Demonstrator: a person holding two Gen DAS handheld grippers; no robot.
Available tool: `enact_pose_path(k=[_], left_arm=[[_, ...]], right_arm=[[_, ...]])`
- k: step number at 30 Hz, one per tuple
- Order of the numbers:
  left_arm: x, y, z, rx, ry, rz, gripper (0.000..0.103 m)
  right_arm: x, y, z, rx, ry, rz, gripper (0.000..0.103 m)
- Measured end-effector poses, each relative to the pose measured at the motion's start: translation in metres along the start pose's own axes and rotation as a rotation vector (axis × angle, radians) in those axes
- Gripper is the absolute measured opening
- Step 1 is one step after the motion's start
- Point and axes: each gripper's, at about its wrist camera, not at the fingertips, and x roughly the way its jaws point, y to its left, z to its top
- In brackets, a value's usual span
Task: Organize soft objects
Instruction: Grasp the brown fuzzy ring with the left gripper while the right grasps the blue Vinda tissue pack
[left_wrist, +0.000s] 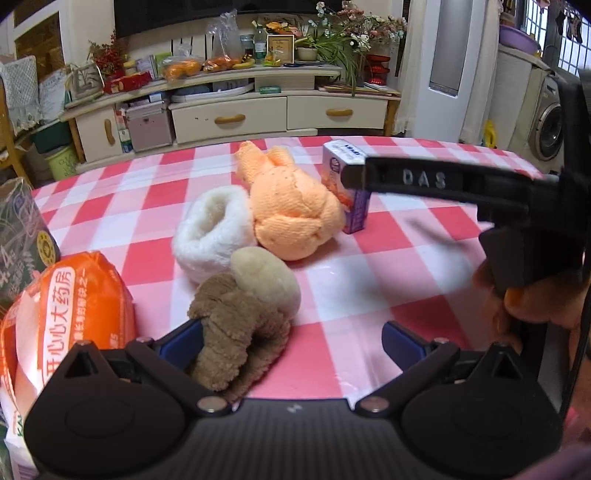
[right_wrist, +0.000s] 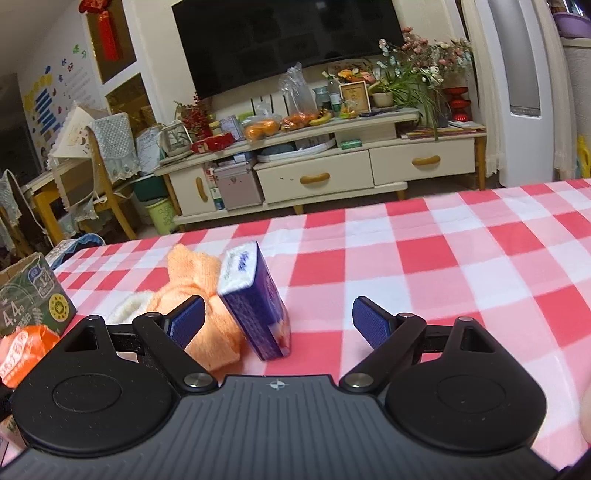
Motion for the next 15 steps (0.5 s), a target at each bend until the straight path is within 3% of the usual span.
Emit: enact_pose_path(k=[7,15], left_arm=[[0.012,-0.002,-0.002,0.038,-0.010,0.091,0.090],[0.015,0.002,-0.002,0.050,-0.012,0.153,0.059]], right_arm=[[0.016,0.002,0.005,-0.013,-0.019,-0.004,0.103],[0.024,0.006,0.006,-0.026,-0.033,0.008,0.099]])
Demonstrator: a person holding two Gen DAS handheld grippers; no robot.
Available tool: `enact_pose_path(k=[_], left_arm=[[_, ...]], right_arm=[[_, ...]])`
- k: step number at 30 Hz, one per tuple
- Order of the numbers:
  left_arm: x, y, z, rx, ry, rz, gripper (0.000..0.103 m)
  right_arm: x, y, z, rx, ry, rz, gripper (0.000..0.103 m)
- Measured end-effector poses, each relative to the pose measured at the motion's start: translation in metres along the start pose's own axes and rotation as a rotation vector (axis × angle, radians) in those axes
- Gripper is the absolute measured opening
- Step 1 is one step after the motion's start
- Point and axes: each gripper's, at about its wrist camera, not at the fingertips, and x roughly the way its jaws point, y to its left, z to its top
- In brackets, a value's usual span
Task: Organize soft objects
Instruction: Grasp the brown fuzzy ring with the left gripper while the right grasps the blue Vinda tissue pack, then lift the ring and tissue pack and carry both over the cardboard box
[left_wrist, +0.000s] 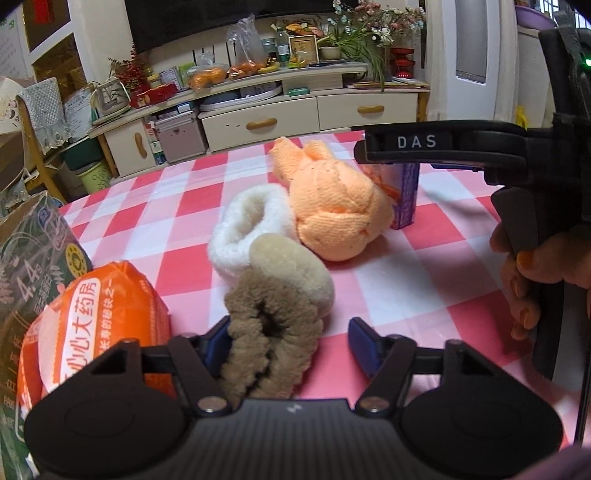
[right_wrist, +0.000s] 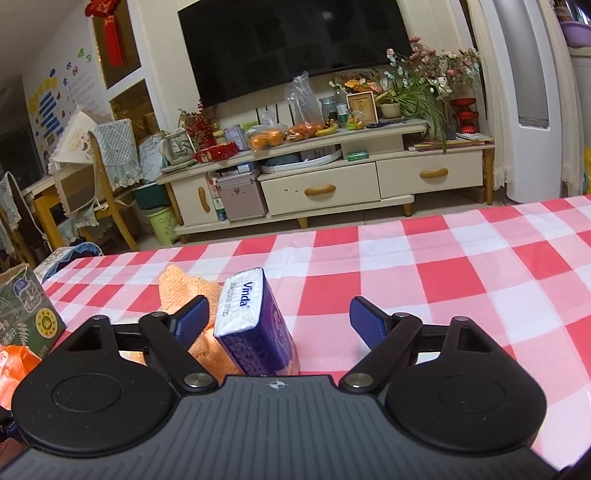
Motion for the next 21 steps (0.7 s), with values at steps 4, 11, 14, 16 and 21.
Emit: enact_pose_path(k=[4,11,14,16,21], left_arm=[[0.000,0.003,0.001,-0.013,0.001,0.012,0.048],[-0.002,0.004,0.002,-0.028,0.002,0.001,0.038],[-0.004,0.001,0.002,-0.024,0.001,-0.020,0.037],[-0.006,-0.002,0.001,-0.023,0.001,-0.035,0.036],[-0.010,-0.009,-0.001,-0.025,0.003,-0.070,0.036]], right_arm=[[0.003,0.001,0.001,0.000,0.007,0.007,0.071],[0.005,-0.003,-0.002,-0.006,0.045,0.000,0.039],[0.001,-0.004,-0.003,-0.011,0.051,0.000,0.033],[-0.003,-0.005,-0.004,-0.013,0.051,-0.003,0.031],[-0.018,-0.006,-0.009,-0.021,0.053,-0.021,0.030]])
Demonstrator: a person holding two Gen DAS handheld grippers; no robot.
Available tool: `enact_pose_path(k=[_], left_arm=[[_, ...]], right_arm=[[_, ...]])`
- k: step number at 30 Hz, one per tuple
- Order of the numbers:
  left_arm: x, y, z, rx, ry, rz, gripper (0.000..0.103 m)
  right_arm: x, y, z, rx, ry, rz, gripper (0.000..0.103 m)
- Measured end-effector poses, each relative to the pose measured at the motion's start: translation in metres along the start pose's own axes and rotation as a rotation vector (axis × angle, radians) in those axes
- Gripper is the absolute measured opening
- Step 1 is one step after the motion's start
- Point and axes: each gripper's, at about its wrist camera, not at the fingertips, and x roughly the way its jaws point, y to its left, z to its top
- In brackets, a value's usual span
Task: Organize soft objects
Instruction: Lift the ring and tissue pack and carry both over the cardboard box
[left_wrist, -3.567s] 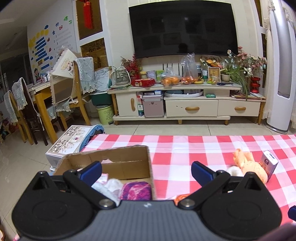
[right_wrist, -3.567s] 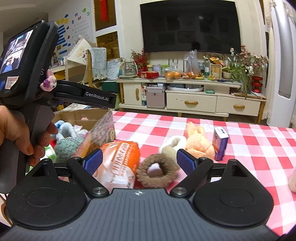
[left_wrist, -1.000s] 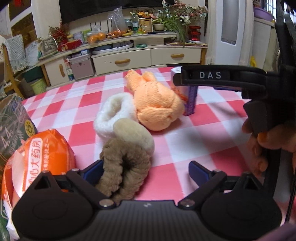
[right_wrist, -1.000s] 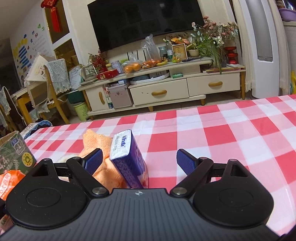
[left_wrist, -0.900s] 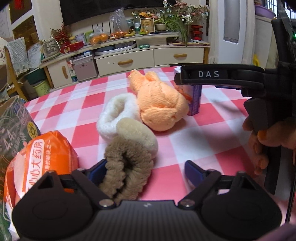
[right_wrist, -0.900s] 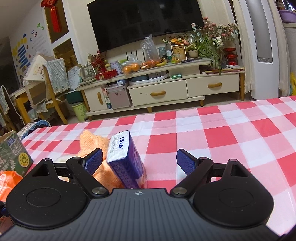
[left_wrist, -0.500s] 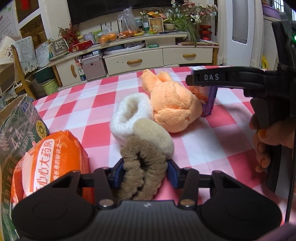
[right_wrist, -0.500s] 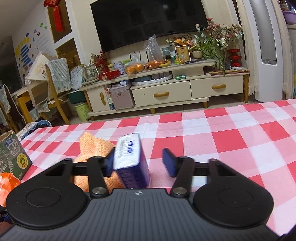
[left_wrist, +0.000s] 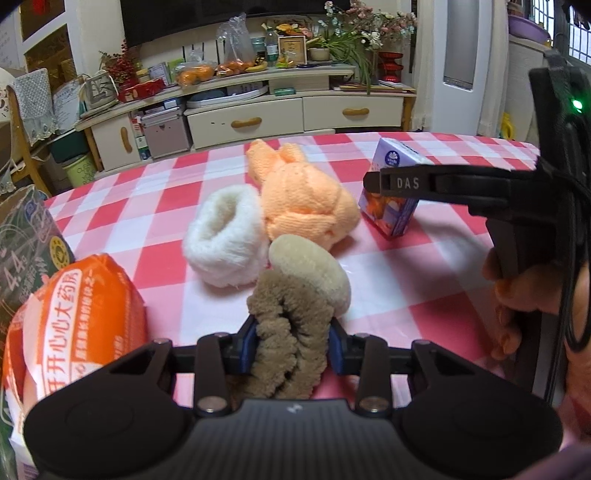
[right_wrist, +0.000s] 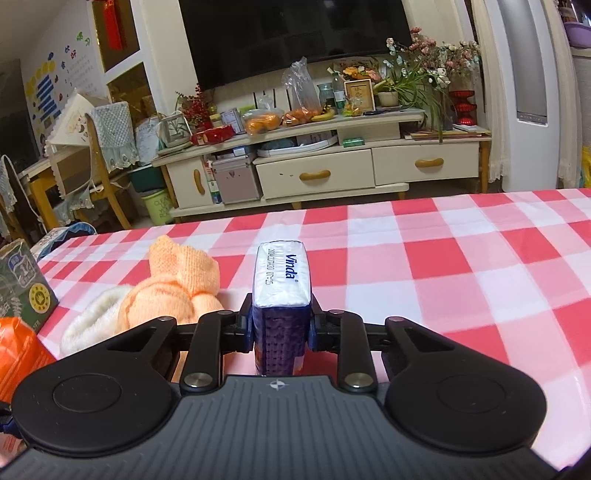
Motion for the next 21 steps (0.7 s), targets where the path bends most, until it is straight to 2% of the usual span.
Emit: enact_pose_path(k=[10,21], left_arm=[[-0.009,-0.002,-0.006,-0.056,0.012,-0.062,0.036],[-0.017,-0.008,-0.013,-0.083,0.009,-0.096,0.036]], right_arm=[[-0.037,-0.010,-0.019,-0.006,0.010,-0.059,0.030],[-0.087,-0.015,-0.047,-0.022,0.032,-0.123,0.030]])
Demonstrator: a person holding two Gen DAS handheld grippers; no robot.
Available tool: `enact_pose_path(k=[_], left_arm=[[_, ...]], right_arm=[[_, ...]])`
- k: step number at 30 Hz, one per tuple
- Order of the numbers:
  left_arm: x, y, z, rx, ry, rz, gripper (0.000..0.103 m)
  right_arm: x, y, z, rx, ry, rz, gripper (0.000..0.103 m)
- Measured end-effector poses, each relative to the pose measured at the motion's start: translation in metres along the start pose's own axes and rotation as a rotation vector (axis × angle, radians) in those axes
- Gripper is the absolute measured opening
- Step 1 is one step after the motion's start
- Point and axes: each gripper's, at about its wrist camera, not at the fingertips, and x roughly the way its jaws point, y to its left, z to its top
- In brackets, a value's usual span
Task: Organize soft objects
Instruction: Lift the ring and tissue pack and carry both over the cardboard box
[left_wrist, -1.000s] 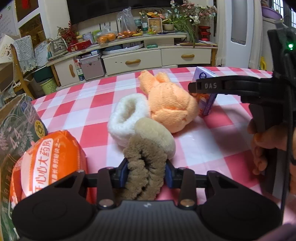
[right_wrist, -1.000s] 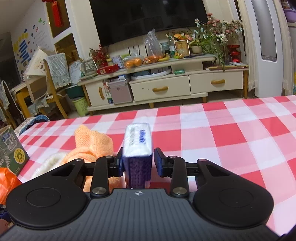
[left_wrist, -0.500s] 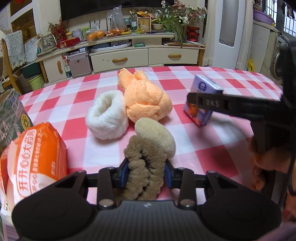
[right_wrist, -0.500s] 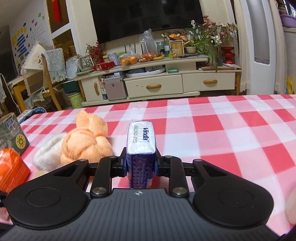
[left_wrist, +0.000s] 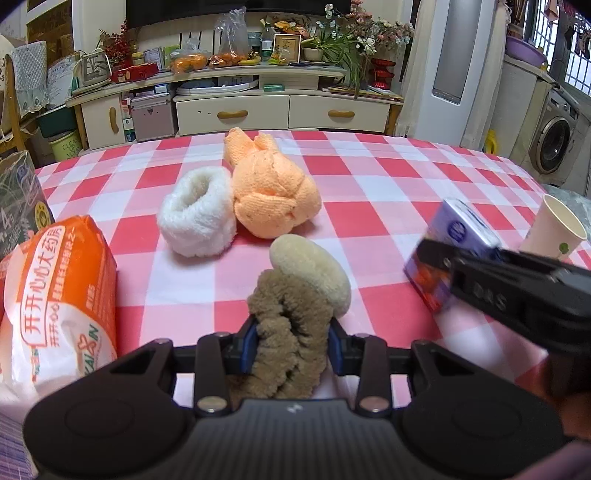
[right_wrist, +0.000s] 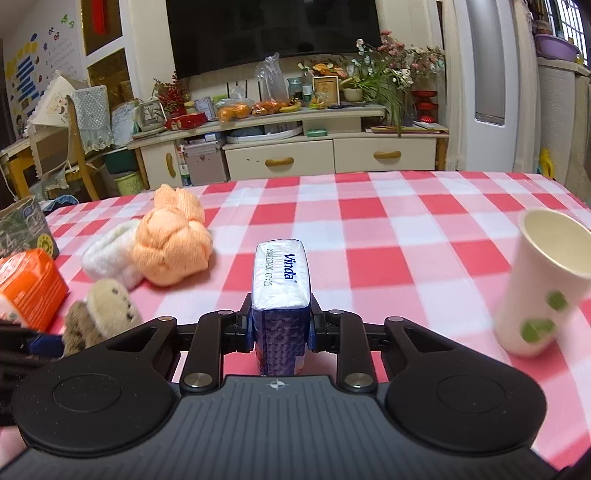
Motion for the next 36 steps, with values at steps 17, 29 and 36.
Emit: enact_pose_path(k=[17,29,36], left_arm=[[-0.026,0.003,-0.015,-0.085,0.012,-0.082,0.032],[-0.055,0.014,-0.015,-0.131,-0.038,-0.167,0.031],[-0.072,0.026,-0.012,-0.153,-0.065,-0.209,0.031]], right_arm=[[-0.064,-0.005,-0.033,0.016,0.028,-0.029,0.030],[-0.095,0.006,-0.046,-0.002,0.043,-0.030,0.030],[-0.102,0.015,-0.048,-0.005,0.051,-0.012,0.030]])
